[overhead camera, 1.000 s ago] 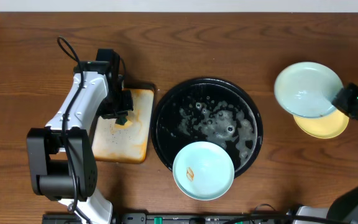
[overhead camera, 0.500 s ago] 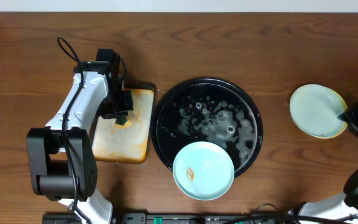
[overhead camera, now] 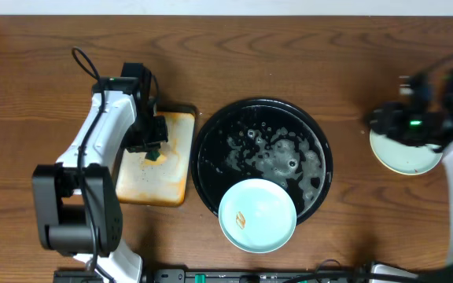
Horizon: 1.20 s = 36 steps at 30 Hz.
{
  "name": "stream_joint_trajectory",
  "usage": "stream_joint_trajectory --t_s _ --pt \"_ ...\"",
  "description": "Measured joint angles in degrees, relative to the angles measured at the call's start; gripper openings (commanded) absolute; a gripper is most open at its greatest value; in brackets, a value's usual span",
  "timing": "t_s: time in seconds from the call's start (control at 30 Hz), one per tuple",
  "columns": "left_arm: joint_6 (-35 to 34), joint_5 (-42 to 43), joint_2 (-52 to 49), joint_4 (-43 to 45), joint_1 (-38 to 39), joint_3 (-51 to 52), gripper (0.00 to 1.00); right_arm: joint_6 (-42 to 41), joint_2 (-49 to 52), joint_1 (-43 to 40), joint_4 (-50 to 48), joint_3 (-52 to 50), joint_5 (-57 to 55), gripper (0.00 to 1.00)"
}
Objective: Clean dirty plates on tray and stack at the side
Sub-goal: 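Grip the rim of the remaining light-blue plate with the right gripper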
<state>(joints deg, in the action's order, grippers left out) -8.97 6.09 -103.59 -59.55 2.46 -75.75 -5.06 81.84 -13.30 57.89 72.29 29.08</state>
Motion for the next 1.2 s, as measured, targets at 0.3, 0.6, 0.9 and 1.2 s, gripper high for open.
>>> stream_joint_trajectory --t_s 0.3,0.6,0.9,1.2 --pt "0.0 0.0 9.6 0.0 0.0 0.0 0.17 -1.5 2.6 28.9 10.4 -4.5 -9.8 0.47" --pt "0.0 -0.5 10.0 -0.3 0.0 0.0 0.17 -6.9 4.9 39.9 2.0 -20.0 -9.4 0.42" --pt "0.0 -0.5 10.0 -0.3 0.0 0.0 0.21 -14.0 4.9 42.2 -7.0 -27.7 -8.5 0.07" --pt "0.0 -0.5 10.0 -0.3 0.0 0.0 0.22 -17.3 4.9 40.0 -16.5 -28.2 -11.5 0.01"
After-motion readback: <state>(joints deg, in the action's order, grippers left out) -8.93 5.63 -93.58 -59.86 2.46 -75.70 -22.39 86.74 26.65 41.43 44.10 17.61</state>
